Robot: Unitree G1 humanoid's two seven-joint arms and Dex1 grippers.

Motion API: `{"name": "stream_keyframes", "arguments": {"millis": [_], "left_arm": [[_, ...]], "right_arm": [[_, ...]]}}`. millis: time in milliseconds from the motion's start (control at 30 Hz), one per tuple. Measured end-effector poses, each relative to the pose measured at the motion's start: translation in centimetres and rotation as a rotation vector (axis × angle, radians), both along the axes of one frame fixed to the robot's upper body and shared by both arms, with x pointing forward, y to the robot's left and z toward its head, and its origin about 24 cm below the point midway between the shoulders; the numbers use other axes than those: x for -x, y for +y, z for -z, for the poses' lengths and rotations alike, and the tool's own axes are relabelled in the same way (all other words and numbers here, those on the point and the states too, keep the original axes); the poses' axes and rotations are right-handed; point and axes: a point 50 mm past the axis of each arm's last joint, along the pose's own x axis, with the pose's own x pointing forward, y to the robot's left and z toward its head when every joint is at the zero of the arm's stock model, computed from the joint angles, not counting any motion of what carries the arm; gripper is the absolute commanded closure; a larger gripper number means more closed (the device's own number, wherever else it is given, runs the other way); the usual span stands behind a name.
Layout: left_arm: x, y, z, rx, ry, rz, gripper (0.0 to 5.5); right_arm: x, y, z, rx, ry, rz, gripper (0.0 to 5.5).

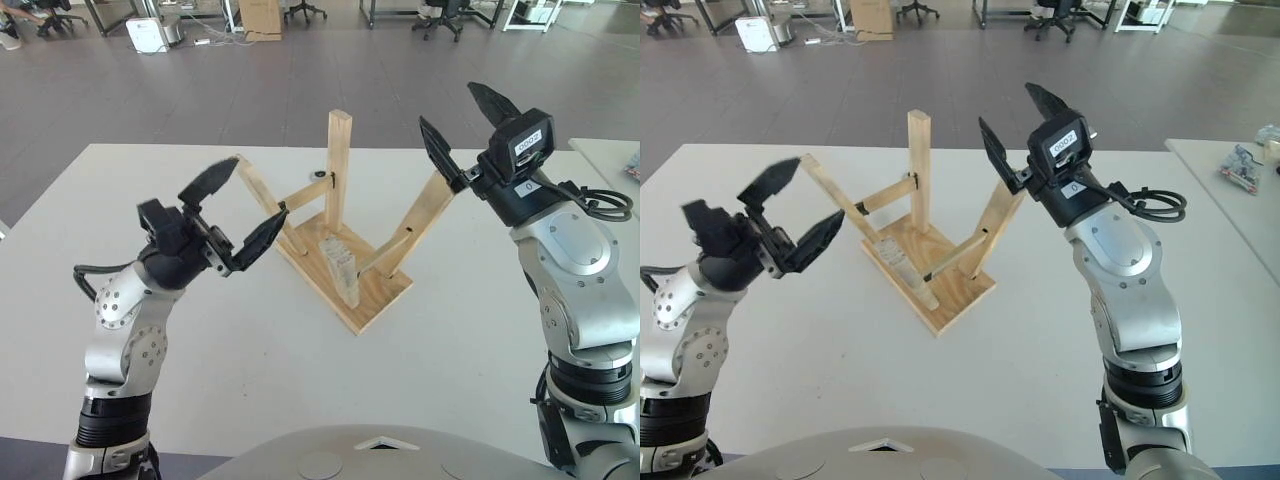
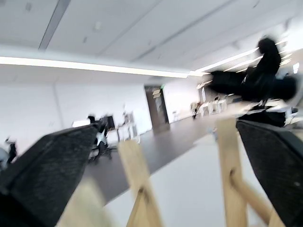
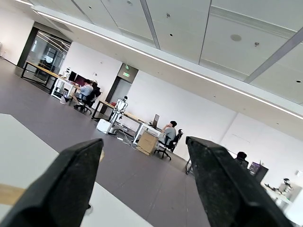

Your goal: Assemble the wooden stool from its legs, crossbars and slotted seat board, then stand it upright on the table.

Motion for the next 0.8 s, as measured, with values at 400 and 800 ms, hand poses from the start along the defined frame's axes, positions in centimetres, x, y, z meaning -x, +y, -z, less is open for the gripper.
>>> {"name": "stream_keyframes", "arguments": {"millis": [400,800], "left_arm": [[0.1,-8.3,-9.9,0.395,-0.025,0.283,0.15],[2.5,-9.4,-2.0,-0.232,0.438,0.254,0.15]], "right_arm": [[-3.6,-0.1,-2.8,-0.079,-0.082,0.051,2.22],[-4.3,1.0,9.0,-0.043,0.437,0.11,2.22]]}}
